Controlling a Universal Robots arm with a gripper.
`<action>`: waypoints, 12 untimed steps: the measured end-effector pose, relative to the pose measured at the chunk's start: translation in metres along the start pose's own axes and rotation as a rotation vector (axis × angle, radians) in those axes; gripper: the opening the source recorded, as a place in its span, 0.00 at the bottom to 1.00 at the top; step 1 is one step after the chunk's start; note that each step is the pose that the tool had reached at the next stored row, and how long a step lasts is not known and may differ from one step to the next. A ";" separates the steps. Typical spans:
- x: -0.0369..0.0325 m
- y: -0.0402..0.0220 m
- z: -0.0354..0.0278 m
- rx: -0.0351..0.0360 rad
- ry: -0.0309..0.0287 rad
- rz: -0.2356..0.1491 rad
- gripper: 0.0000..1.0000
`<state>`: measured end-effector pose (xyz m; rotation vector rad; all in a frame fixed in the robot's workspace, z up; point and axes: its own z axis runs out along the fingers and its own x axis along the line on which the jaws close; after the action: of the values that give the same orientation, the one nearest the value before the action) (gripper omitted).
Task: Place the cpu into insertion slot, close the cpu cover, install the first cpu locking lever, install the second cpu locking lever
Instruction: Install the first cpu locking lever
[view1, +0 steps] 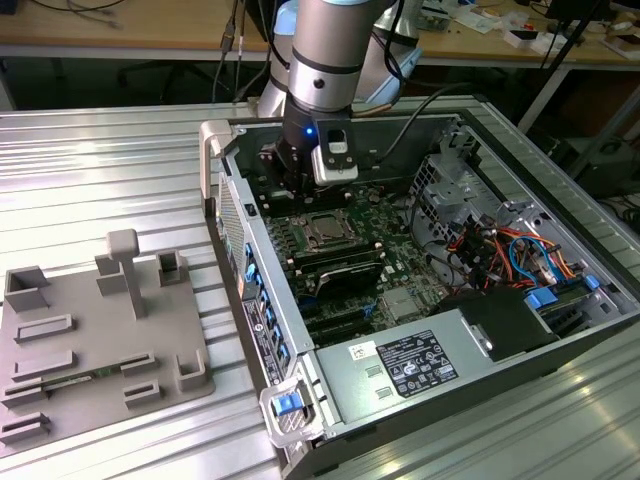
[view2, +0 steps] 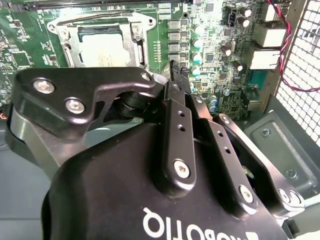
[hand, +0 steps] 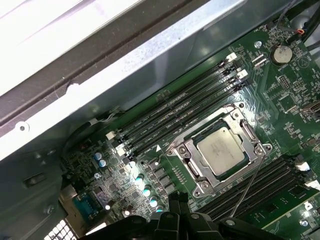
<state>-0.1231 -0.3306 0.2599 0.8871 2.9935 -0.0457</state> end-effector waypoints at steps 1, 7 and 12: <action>0.0001 0.0000 0.0001 0.0000 0.0000 0.000 0.11; 0.0001 -0.0001 0.0002 0.0000 0.0000 0.000 0.11; 0.0001 -0.0001 0.0002 0.0000 0.0000 0.000 0.11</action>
<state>-0.1233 -0.3306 0.2597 0.8871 2.9934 -0.0456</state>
